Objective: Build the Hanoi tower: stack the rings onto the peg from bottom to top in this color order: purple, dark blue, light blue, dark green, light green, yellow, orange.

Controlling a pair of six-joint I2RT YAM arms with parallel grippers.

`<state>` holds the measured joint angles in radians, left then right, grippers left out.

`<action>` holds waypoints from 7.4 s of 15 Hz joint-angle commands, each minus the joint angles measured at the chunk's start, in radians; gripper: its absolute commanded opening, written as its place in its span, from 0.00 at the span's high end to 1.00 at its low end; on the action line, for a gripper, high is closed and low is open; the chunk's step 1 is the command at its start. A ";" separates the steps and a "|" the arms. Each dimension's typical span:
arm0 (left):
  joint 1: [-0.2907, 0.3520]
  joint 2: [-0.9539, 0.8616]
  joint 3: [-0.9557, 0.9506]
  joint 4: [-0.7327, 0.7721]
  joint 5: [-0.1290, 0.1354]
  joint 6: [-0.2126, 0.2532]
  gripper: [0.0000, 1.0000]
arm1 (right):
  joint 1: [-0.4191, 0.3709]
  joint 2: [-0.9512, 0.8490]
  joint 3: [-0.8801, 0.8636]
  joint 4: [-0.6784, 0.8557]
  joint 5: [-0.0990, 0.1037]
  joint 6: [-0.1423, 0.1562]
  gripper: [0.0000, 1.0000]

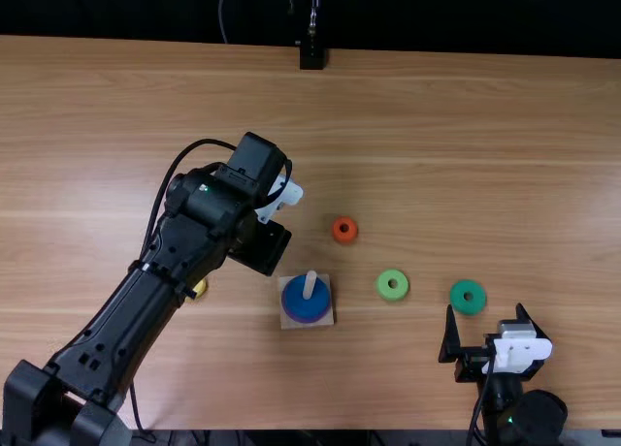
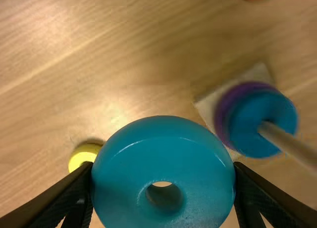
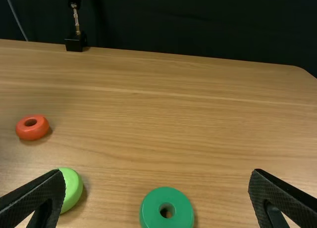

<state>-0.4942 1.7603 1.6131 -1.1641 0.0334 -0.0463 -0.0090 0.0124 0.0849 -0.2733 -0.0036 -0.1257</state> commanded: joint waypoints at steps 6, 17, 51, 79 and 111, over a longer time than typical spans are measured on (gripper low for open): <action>-0.109 -0.051 0.185 -0.099 0.003 -0.154 1.00 | -0.006 -0.012 -0.068 -0.068 0.015 0.001 0.00; -0.234 -0.061 0.200 -0.123 -0.006 -0.235 1.00 | -0.006 -0.012 -0.066 -0.068 0.015 0.001 0.00; -0.280 -0.004 0.108 -0.102 -0.009 -0.232 1.00 | -0.006 -0.012 -0.066 -0.068 0.015 0.001 0.00; -0.130 -0.036 0.242 -0.089 0.003 -0.224 0.00 | -0.006 -0.012 -0.066 -0.068 0.015 0.001 0.00; 0.418 -1.636 -1.590 0.993 0.002 -0.221 0.00 | -0.006 -0.012 -0.068 -0.068 0.015 0.001 0.00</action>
<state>-0.0662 0.1406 0.0566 -0.1604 0.0299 -0.2661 -0.0093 0.0120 0.0849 -0.2733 -0.0029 -0.1257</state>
